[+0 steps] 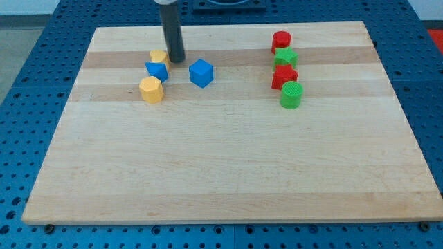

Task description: Push the yellow blocks to the either side of the blue cube

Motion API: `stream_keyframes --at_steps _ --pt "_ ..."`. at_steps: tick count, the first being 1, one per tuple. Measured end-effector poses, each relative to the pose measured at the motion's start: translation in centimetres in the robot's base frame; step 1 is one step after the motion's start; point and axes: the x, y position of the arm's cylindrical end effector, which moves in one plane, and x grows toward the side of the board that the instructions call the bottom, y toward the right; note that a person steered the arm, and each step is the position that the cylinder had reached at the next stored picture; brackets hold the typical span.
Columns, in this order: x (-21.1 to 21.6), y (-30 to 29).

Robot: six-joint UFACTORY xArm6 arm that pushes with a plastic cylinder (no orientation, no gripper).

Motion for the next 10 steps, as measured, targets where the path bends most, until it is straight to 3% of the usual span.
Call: stream_keyframes --at_steps 1,2,3,4,7,8,9,10 --pt "-3.1 -6.8" --pt "-1.0 -11.0" --pt "3.7 -9.7" --pt "4.7 -6.8" --pt "2.5 0.9" --pt "2.9 -3.8" --pt "6.7 -7.4" --pt "10.8 -6.8"
